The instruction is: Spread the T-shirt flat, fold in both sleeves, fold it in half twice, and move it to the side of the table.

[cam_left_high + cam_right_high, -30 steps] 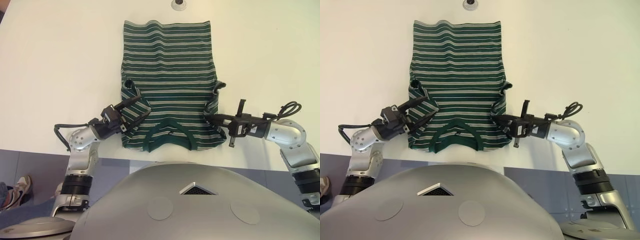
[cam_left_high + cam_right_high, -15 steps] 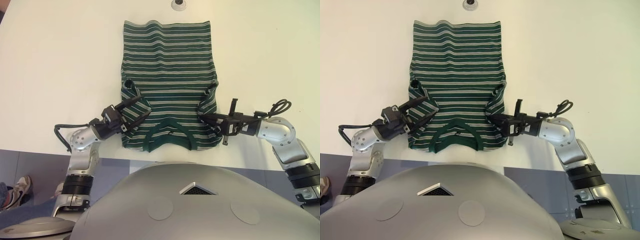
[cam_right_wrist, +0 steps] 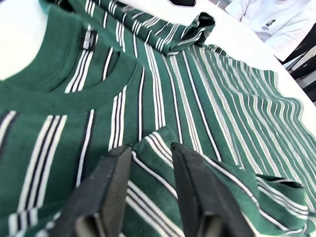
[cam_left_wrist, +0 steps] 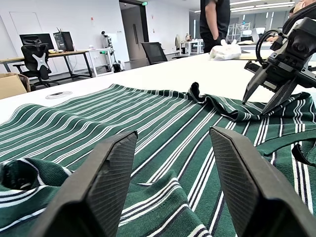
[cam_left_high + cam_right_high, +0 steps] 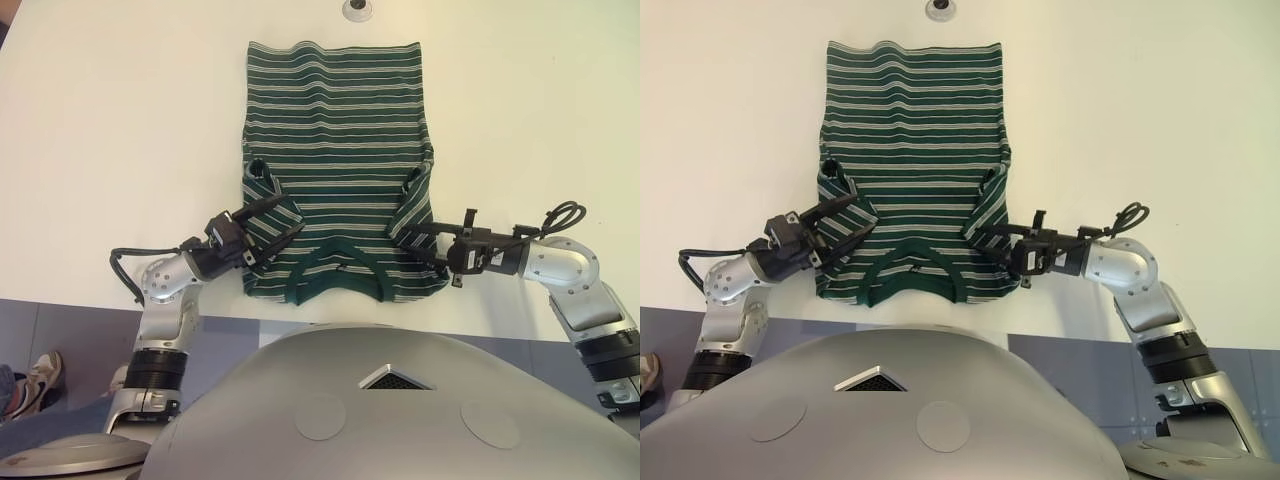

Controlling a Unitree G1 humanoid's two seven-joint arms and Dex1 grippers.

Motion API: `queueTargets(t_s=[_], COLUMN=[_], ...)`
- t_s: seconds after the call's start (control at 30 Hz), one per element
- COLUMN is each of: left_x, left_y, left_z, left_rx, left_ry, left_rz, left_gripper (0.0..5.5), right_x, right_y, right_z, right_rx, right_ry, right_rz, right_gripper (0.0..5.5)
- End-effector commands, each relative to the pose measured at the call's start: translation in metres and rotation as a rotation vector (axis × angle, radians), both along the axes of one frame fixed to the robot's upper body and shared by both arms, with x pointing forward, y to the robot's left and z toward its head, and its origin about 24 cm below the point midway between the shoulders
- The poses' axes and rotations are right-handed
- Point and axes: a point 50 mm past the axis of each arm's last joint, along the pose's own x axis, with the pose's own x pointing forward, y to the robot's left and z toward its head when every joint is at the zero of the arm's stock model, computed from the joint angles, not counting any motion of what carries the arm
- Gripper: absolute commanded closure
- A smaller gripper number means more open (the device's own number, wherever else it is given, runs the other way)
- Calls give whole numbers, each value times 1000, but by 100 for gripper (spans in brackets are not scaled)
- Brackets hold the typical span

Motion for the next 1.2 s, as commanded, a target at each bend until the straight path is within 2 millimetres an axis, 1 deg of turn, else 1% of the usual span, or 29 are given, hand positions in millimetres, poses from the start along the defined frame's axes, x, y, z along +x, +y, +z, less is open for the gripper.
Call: queueTargets(t_s=[0.03, 0.07, 0.13, 0.23, 0.33, 0.37, 0.47, 0.5, 0.57, 0.6, 0.67, 0.73, 0.8, 0.87, 0.93, 1.0, 1.1, 1.2], left_x=[2, 3, 2, 0, -12, -14, -11, -12, -15, -15, -15, -16, -21, -22, -18, -20, -30, -31], left_y=[0, 0, 0, -2, -6, -6, 2, 5, 10, 14, 21, 24, 22, 22, 29, 36, 38, 44], left_z=[1, 1, 1, 0, -8, -7, 2, 9, 24, 33, 43, 37, 28, 31, 36, 32, 26, 26], left_rx=[5, 4, 3, 19, 163, 213, 350, 374, 390, 370, 344, 392, 442, 432, 440, 486, 518, 523], left_ry=[-9, -9, -10, -19, -89, -137, -288, -330, -395, -415, -427, -411, -399, -412, -421, -399, -361, -346], left_rz=[-15, -16, -18, -32, -122, -141, -132, -132, -136, -131, -115, -126, -168, -167, -133, -146, -198, -199], left_gripper=[281, 281, 281, 281, 281, 281, 281, 281, 281, 281, 281, 281, 281, 281, 281, 281, 281, 281], right_x=[4, 3, 3, 1, 2, 0, -11, -12, -14, -14, -13, -16, -18, -16, -8, -5, -2, -4], right_y=[1, 2, 2, 3, -7, -14, -33, -38, -45, -48, -56, -62, -66, -67, -71, -78, -84, -87], right_z=[8, 9, 11, 11, 15, 17, 16, 16, 18, 19, 16, 10, 9, 14, 27, 33, 26, 16], right_rx=[29, 38, 49, 65, 64, 36, -63, -77, -95, -102, -154, -204, -215, -180, -121, -131, -163, -185], right_ry=[-20, -19, -17, -10, -16, -21, -17, -17, -19, -20, -19, 3, 14, -4, -50, -65, -42, -1], right_rz=[10, 12, 15, 17, -15, -25, -31, -38, -53, -64, -90, -98, -109, -136, -191, -219, -232, -242], right_gripper=[326, 310, 260, 213, 154, 130, 130, 130, 130, 130, 130, 130, 130, 130, 130, 130, 130, 130])
